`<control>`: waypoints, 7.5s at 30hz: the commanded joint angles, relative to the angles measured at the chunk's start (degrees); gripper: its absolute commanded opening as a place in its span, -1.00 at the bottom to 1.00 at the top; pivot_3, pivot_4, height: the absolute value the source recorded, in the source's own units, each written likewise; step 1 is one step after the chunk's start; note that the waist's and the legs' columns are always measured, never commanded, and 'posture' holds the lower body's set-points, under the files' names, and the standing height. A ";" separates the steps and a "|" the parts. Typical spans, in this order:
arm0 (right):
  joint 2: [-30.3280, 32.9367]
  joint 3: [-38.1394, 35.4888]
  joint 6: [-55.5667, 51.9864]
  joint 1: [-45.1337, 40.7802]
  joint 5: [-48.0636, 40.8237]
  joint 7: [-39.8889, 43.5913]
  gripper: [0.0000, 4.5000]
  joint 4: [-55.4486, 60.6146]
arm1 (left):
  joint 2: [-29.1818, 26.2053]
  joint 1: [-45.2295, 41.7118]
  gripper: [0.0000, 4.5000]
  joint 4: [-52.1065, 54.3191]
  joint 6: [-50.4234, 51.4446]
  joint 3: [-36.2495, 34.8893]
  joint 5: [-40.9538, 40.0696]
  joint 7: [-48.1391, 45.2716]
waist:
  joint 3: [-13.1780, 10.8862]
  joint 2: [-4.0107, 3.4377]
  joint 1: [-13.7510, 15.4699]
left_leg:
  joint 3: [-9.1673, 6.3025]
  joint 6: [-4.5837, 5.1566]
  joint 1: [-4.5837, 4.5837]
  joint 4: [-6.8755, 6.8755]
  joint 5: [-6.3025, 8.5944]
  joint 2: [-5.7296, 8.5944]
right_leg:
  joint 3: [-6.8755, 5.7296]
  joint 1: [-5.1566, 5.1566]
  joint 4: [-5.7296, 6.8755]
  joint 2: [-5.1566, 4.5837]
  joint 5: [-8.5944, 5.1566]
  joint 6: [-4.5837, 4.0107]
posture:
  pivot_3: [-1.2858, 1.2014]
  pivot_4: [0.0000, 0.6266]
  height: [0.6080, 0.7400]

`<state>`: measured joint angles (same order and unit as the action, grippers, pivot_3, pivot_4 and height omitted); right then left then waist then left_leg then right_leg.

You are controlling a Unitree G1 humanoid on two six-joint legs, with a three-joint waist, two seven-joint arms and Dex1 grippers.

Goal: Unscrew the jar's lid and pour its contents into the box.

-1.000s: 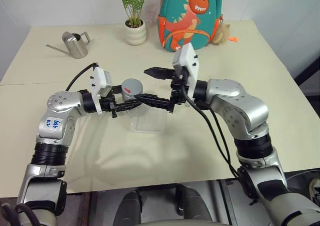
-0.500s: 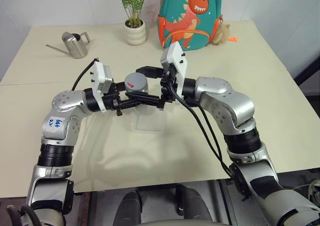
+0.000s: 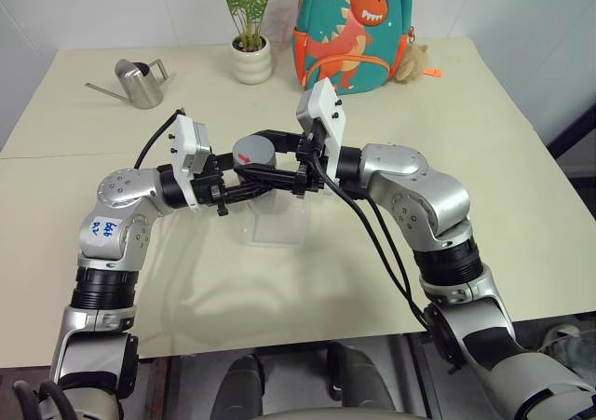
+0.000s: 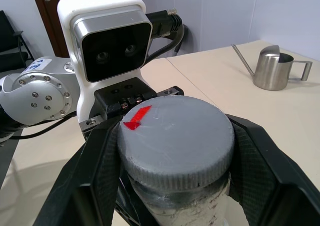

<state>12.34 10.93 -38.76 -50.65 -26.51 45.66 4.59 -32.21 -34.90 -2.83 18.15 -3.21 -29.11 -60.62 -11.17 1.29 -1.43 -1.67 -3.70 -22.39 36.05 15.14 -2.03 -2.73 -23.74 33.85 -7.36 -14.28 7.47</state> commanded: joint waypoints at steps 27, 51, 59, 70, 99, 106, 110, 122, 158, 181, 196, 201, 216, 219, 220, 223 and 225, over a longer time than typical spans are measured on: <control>4.97 -0.67 3.12 -12.74 -6.16 32.52 0.48 -6.70 | 1.40 -7.81 -0.11 -1.96 2.84 3.30 -3.33 -17.02 | -0.01 -0.01 -0.06 | 0.00 -0.01 0.00 0.03 -0.01 0.00 | 0.01 0.01 0.02 0.03 -0.02 0.03 | 0.03 -0.52 1.00; 1.18 -1.10 5.61 -7.43 1.83 10.27 0.99 -5.42 | 2.88 -7.38 -0.11 -6.51 -2.29 1.01 0.07 -8.73 | -0.01 -0.02 -0.08 | 0.00 -0.03 0.00 0.05 -0.02 0.00 | 0.03 -0.01 0.07 0.03 -0.02 0.03 | 0.03 -0.52 1.00; 0.67 -1.59 6.64 -8.82 2.01 10.33 0.99 -7.94 | 3.11 -7.12 -0.11 -5.34 -1.83 1.13 -0.31 -8.81 | -0.01 -0.02 -0.05 | 0.00 -0.03 -0.01 0.05 -0.02 0.00 | 0.03 -0.01 0.05 0.03 -0.02 0.03 | 0.03 -0.52 1.00; 8.34 -5.71 10.02 -9.23 2.07 13.71 0.99 -13.03 | 2.69 -5.81 -0.11 -4.14 -1.83 0.97 -0.64 -8.89 | -0.01 -0.02 -0.04 | 0.00 -0.02 -0.01 0.04 -0.02 0.00 | 0.03 -0.01 0.04 0.03 -0.03 0.03 | 0.03 -0.52 1.00; 5.51 -1.14 -0.49 -6.81 -2.37 6.41 0.99 -0.32 | 1.80 -6.00 -0.11 -6.06 -2.17 1.17 1.15 -8.72 | -0.02 -0.03 0.09 | 0.03 -0.02 0.01 0.08 -0.02 0.01 | 0.08 0.00 0.07 0.03 -0.02 0.04 | 0.03 -0.52 1.00; 4.25 -0.10 1.83 -9.00 0.94 6.00 0.99 -5.23 | 2.70 -6.00 -0.11 -5.53 -2.16 1.33 0.97 -8.02 | -0.02 -0.03 0.02 | 0.02 -0.01 0.00 0.07 -0.02 0.01 | 0.08 -0.01 0.07 0.03 -0.02 0.04 | 0.03 -0.52 1.00; 5.26 -0.37 1.84 -8.89 1.32 7.43 0.99 -5.90 | 2.60 -6.35 -0.11 -5.57 -2.05 0.93 0.56 -7.80 | -0.02 -0.03 -0.03 | 0.02 -0.01 0.00 0.06 -0.01 0.01 | 0.08 -0.01 0.06 0.03 -0.02 0.04 | 0.03 -0.52 1.00; 9.13 -2.70 2.23 -8.30 1.74 9.47 0.99 -8.83 | 2.93 -6.37 -0.11 -5.50 -2.22 0.75 0.38 -7.45 | -0.02 -0.03 0.00 | 0.02 -0.01 0.00 0.07 -0.02 0.01 | 0.08 -0.01 0.06 0.03 -0.02 0.04 | 0.03 -0.52 1.00; 11.24 -5.06 -0.87 -8.17 -6.09 15.18 0.99 -6.28 | 1.76 -4.86 -0.11 -4.31 -1.72 0.05 0.50 -7.73 | -0.02 -0.03 -0.09 | 0.03 -0.02 0.01 0.07 -0.02 0.01 | 0.08 -0.01 0.07 0.03 -0.02 0.04 | 0.03 -0.52 1.00; 5.00 -1.45 0.25 -9.00 -2.94 12.84 0.44 -7.91 | 2.47 -5.06 -0.11 -4.27 -2.04 0.62 0.67 -7.89 | -0.02 -0.03 -0.07 | 0.03 -0.02 0.01 0.06 -0.02 0.00 | 0.08 -0.01 0.08 0.03 -0.02 0.04 | 0.03 -0.52 1.00; 7.07 -18.24 -7.80 -3.03 -17.02 6.34 0.14 -2.63 | 1.07 -2.90 -0.11 -3.06 -2.10 -0.32 0.10 -7.51 | -0.03 -0.04 0.49 | 0.02 -0.01 0.00 0.07 -0.01 0.01 | 0.08 0.01 0.04 0.03 -0.02 0.04 | 0.03 -0.52 1.00; 16.15 -19.27 7.97 8.70 -3.92 4.70 0.14 -5.99 | 0.39 -2.91 -0.11 -3.15 -1.81 -1.90 -0.82 -6.82 | -0.03 -0.04 1.58 | 0.03 0.00 0.01 0.07 -0.01 0.01 | 0.08 0.01 0.04 0.03 -0.02 0.04 | 0.03 -0.52 1.00; 14.96 -25.33 34.25 29.33 4.53 -0.85 0.45 -23.39 | -0.64 -6.15 -0.11 -6.57 0.04 -3.61 -1.55 -7.02 | -0.03 -0.04 0.43 | 0.41 0.05 0.29 0.11 -0.07 0.03 | 0.47 0.05 0.00 0.02 0.04 0.12 | 0.03 -0.52 1.00; 15.62 -25.43 34.08 30.15 4.14 -0.55 0.83 -22.00 | -0.75 -6.34 -0.11 -6.65 0.60 -3.57 -1.55 -7.12 | -0.03 -0.04 0.50 | 0.40 0.07 0.31 0.11 -0.08 0.03 | 0.50 0.07 0.04 0.03 0.04 0.11 | 0.03 -0.52 1.00; 15.99 -25.73 33.78 30.37 3.79 -0.57 0.99 -21.08 | -0.82 -6.45 -0.11 -6.72 0.75 -3.57 -1.47 -7.16 | -0.03 -0.04 0.54 | 0.40 0.07 0.31 0.10 -0.08 0.03 | 0.50 0.07 0.06 0.03 0.04 0.12 | 0.03 -0.52 1.00; 18.25 -26.68 30.84 31.39 1.65 0.63 0.99 -16.13 | -1.34 -7.18 -0.11 -7.57 1.11 -3.34 -0.74 -7.30 | -0.04 -0.05 0.80 | 0.41 0.07 0.27 0.08 -0.08 0.04 | 0.51 0.06 0.09 0.03 0.06 0.16 | 0.03 -0.52 1.00; 19.96 -26.81 28.16 31.89 -0.17 1.94 0.99 -11.98 | -1.74 -8.08 -0.11 -9.10 -0.05 -2.96 0.75 -7.18 | -0.04 -0.05 1.02 | 0.43 0.08 0.24 0.09 -0.07 0.04 | 0.52 0.06 0.03 0.03 0.08 0.19 | 0.03 -0.52 1.00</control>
<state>30.96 -14.08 -9.42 -18.75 -24.28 46.40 -12.34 -32.82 -41.18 -12.14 19.17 -5.63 -28.79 -67.77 -11.21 1.24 -0.41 -1.20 -3.61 -22.14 36.15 15.07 -1.98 -2.19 -23.68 33.87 -7.33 -14.20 7.67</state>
